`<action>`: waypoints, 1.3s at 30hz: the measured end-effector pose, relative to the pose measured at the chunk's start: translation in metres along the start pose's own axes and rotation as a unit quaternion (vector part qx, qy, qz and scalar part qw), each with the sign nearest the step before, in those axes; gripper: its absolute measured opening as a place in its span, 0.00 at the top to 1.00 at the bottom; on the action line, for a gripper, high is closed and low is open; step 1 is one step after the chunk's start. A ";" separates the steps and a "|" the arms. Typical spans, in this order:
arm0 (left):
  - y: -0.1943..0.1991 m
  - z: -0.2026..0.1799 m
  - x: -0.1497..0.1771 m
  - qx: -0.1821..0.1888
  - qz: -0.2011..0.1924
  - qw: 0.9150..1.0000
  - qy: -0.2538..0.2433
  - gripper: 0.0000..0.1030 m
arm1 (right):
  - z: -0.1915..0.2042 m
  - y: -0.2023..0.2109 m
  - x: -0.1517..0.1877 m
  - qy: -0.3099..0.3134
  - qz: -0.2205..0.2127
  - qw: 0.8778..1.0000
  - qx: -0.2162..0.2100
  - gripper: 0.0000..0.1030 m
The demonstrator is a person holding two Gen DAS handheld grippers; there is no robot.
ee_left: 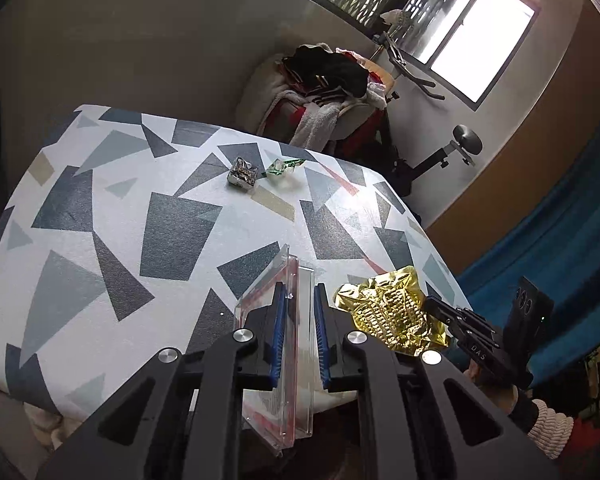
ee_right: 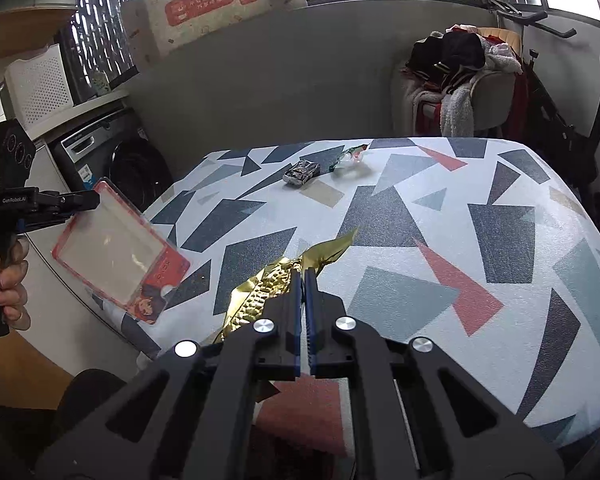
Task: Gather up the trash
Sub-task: 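Drop the gold foil and plastic case into the bin with both tools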
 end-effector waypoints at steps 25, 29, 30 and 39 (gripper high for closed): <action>-0.029 -0.073 0.145 0.082 0.109 0.991 -0.003 0.86 | 0.012 0.050 0.031 0.009 -0.017 1.000 -0.008 0.94; -0.036 -0.072 0.148 0.082 0.099 0.992 -0.004 0.53 | 0.011 0.049 0.038 0.006 -0.013 1.000 -0.009 0.94; -0.034 -0.073 0.145 0.077 0.089 0.993 -0.006 0.48 | 0.011 0.049 0.040 0.006 -0.012 1.000 -0.008 0.94; 0.002 -0.053 0.121 -0.026 -0.009 1.000 0.008 0.16 | 0.021 0.045 0.069 0.017 0.001 1.000 -0.018 0.94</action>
Point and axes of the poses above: each gripper's, at about its wrist camera, not at the fingertips, and y roughly against the way its jaws point, z to its left, x to its underside, the point moved 7 cm from there along -y, roughly the way its jaws point, and after that the axes turned 11 degrees about -y, right-handed, at the moved point
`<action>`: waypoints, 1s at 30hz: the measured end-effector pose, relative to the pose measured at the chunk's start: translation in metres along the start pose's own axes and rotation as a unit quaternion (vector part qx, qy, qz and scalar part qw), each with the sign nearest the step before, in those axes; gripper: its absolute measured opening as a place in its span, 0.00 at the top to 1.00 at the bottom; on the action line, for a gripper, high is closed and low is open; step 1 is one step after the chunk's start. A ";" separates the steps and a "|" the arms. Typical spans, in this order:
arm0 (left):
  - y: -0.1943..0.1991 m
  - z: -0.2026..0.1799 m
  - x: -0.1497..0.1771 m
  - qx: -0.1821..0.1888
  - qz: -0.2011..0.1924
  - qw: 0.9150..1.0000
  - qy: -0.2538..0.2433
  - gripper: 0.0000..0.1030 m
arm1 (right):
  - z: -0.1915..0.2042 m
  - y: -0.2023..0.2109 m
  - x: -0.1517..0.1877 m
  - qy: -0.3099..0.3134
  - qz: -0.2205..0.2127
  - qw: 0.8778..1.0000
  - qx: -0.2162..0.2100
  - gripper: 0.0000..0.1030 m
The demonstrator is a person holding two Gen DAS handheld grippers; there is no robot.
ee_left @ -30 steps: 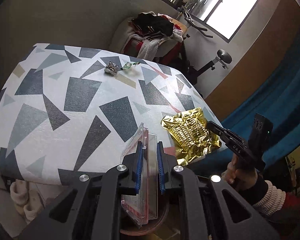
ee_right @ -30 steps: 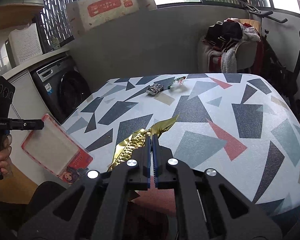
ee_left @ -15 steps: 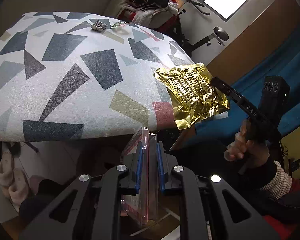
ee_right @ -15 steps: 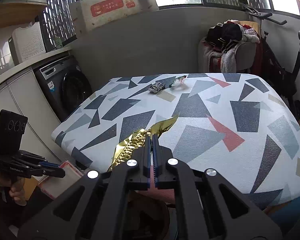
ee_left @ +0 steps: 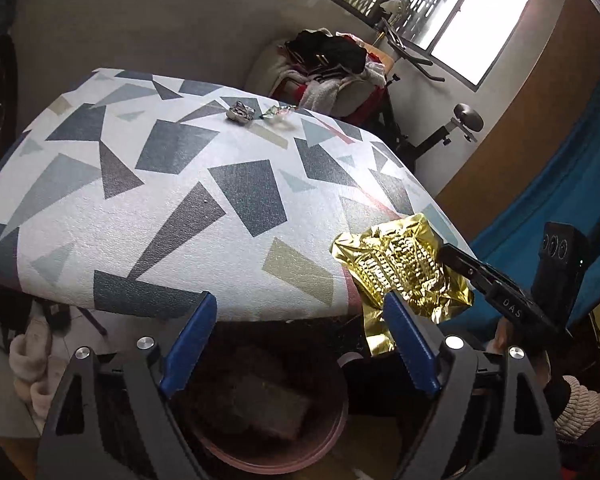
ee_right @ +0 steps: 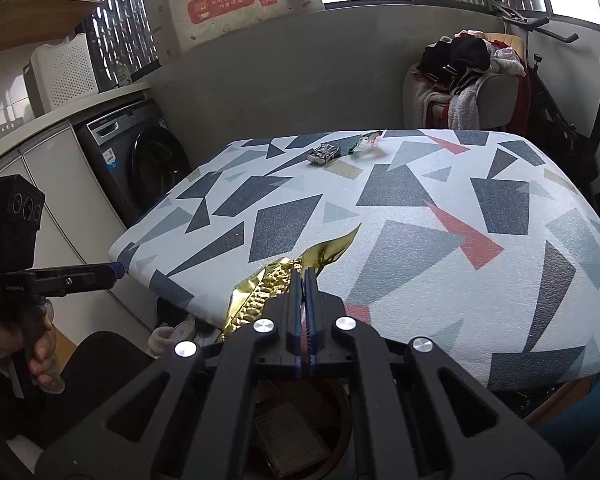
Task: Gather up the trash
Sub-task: 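Drop the gold foil and plastic case into the bin with both tools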
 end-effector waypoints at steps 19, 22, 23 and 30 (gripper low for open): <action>0.039 0.030 0.005 -0.083 -0.047 0.995 0.018 0.08 | 0.032 -0.022 0.056 0.035 0.064 0.997 -0.024 0.94; 0.036 0.031 0.008 -0.081 -0.044 0.995 0.022 0.08 | 0.034 -0.026 0.062 0.039 0.074 0.996 -0.025 0.94; 0.035 0.031 0.008 -0.081 -0.043 0.996 0.023 0.08 | 0.035 -0.027 0.063 0.039 0.077 0.996 -0.024 0.94; 0.033 0.031 0.011 -0.079 -0.039 0.996 0.025 0.08 | 0.035 -0.035 0.073 0.041 0.101 0.994 -0.020 0.77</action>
Point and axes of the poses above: each gripper's, at about its wrist camera, not at the fingertips, and y roughly against the way its jaws point, z to its left, x to its underside, the point moved 7 cm from there along -y, roughly the way its jaws point, and after that the axes turned 11 degrees about -y, right-handed, at the moved point
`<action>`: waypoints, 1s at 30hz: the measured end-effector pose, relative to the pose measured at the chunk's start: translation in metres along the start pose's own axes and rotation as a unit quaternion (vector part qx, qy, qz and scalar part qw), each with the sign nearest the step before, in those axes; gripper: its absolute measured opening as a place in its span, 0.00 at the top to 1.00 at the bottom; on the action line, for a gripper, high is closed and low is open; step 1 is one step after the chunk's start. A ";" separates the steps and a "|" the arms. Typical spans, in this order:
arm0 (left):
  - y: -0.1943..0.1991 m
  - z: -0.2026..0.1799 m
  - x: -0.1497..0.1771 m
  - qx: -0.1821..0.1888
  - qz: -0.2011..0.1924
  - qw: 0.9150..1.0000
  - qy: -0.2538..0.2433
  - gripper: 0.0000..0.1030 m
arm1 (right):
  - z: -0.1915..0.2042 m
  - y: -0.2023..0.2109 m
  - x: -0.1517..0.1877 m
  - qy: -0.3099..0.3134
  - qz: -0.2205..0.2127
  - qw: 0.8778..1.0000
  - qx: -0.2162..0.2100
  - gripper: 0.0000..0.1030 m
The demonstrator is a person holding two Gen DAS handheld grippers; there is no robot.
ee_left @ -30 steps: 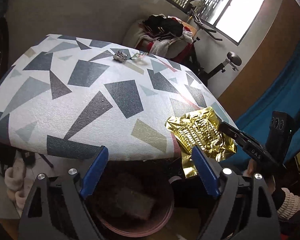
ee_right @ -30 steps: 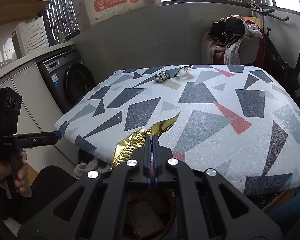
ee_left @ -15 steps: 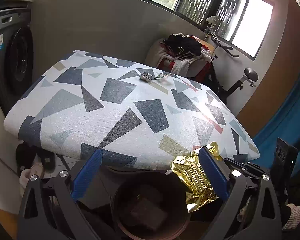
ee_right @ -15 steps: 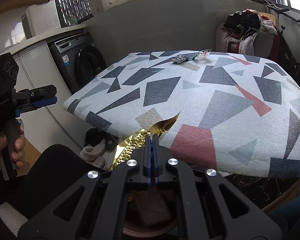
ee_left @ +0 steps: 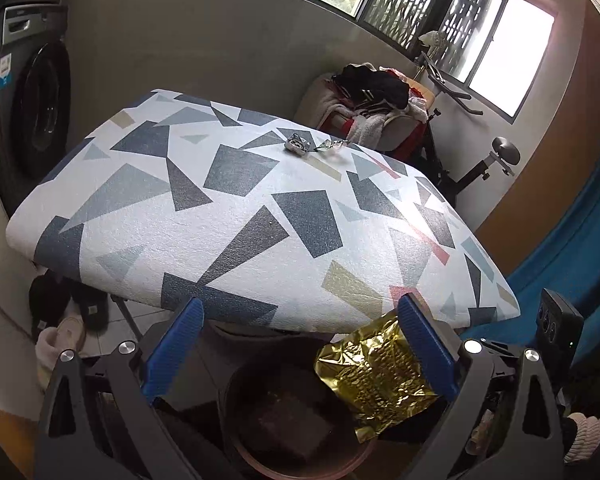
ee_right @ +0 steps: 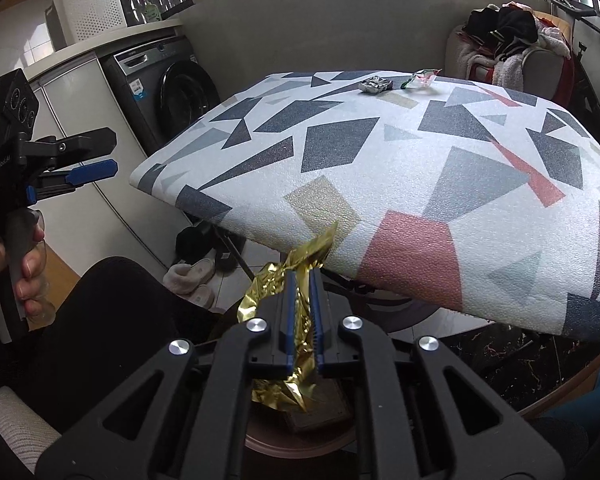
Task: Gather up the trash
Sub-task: 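Drop the gold foil and plastic case into the bin with both tools, then grasp the green snack wrapper with the right tool while the left grasps the black tissue pack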
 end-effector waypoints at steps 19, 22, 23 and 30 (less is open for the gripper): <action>-0.009 0.002 -0.003 -0.011 0.011 1.000 -0.019 0.08 | -0.039 0.001 -0.016 -0.049 -0.013 0.996 0.069 0.06; -0.012 0.003 -0.009 -0.011 0.007 1.000 -0.024 0.08 | -0.045 0.006 -0.029 -0.051 -0.028 0.995 0.079 0.06; -0.013 0.004 -0.012 -0.011 0.004 1.000 -0.025 0.08 | -0.047 0.008 -0.033 -0.051 -0.033 0.995 0.083 0.06; -0.022 0.008 -0.033 -0.016 -0.004 0.999 -0.036 0.07 | -0.066 0.019 -0.069 -0.053 -0.059 0.991 0.105 0.06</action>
Point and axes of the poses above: each gripper's, at about its wrist camera, not at the fingertips, and y roughly against the way its jaws point, z to its left, x to its underside, the point moved 7 cm from there along -y, roughly the way its jaws point, and after that the axes turned 11 degrees about -y, right-handed, at the moved point
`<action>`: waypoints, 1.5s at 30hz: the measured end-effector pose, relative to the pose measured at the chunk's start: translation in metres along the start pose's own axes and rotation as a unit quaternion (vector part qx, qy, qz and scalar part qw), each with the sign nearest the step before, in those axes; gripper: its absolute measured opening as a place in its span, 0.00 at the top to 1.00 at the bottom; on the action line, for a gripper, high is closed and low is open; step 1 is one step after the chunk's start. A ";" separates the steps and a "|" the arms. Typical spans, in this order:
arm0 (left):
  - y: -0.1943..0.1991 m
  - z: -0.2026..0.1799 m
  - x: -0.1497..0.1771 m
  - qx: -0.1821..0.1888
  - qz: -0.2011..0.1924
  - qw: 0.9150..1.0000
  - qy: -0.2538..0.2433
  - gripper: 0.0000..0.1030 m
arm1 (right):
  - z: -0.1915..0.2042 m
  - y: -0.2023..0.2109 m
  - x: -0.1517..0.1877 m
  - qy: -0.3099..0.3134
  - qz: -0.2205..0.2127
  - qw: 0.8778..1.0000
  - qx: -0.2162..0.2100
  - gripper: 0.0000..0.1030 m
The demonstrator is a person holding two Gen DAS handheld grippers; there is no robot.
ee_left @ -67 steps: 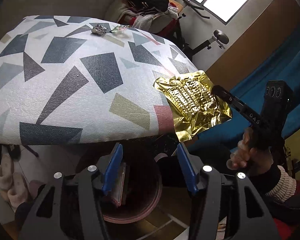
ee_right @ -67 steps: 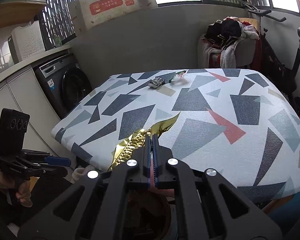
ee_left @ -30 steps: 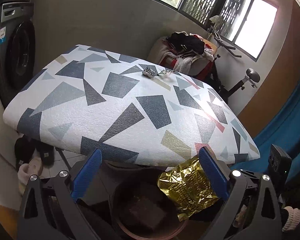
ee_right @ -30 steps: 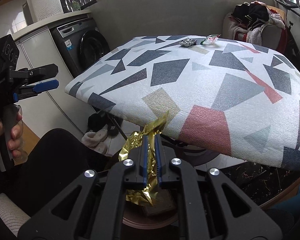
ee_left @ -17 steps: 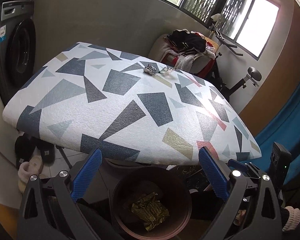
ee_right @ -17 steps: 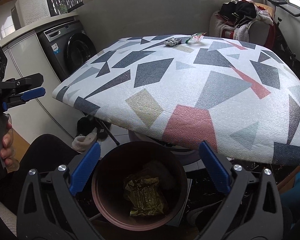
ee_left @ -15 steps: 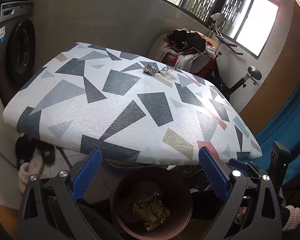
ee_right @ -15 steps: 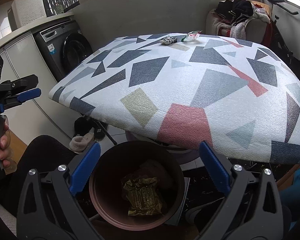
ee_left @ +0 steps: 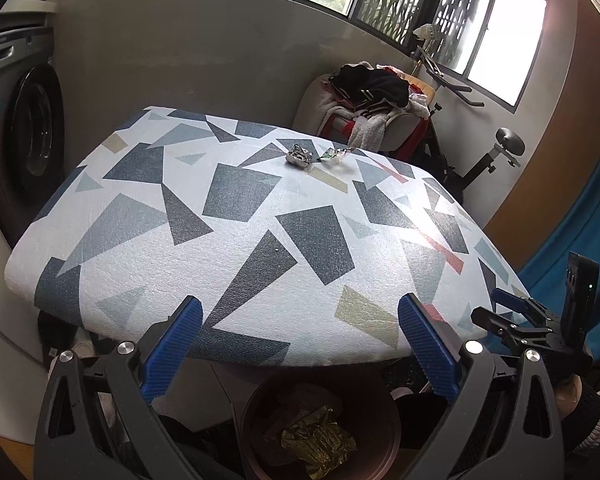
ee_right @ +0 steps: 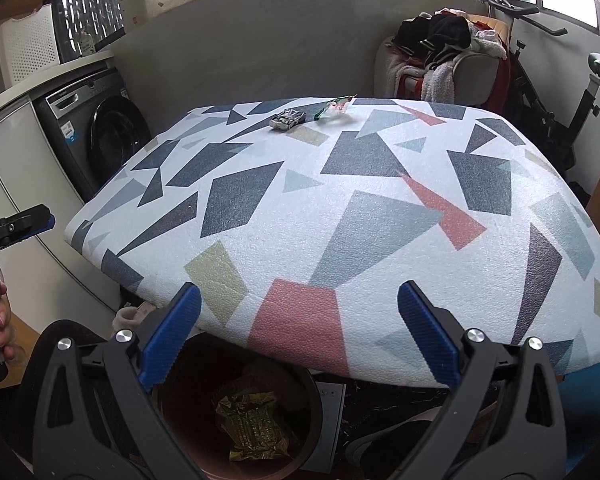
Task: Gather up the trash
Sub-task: 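Grasp the green snack wrapper with the right tool while the left grasps the black tissue pack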
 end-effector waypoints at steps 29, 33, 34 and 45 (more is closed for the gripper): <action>-0.117 0.072 -0.153 0.014 -0.039 0.999 -0.031 0.06 | -0.030 -0.161 -0.275 -0.052 -0.026 0.998 -0.007 0.08; -0.148 0.081 -0.158 0.010 -0.019 0.999 -0.047 0.06 | -0.035 -0.224 -0.292 -0.126 0.006 0.992 -0.029 0.15; -0.155 0.082 -0.158 0.008 -0.013 0.998 -0.054 0.06 | -0.035 -0.238 -0.294 -0.140 0.014 0.989 -0.032 0.15; -0.228 0.070 -0.165 0.019 0.035 0.993 -0.107 0.06 | -0.054 -0.345 -0.281 -0.213 0.107 0.971 -0.018 0.86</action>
Point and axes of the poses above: each gripper's, at about its wrist camera, not at the fingertips, and y roughly against the way its jaws point, z to its left, x to its underside, the point moved 7 cm from there along -y, roughly the way its jaws point, and after that the axes turned 11 degrees about -y, right-handed, at the moved point
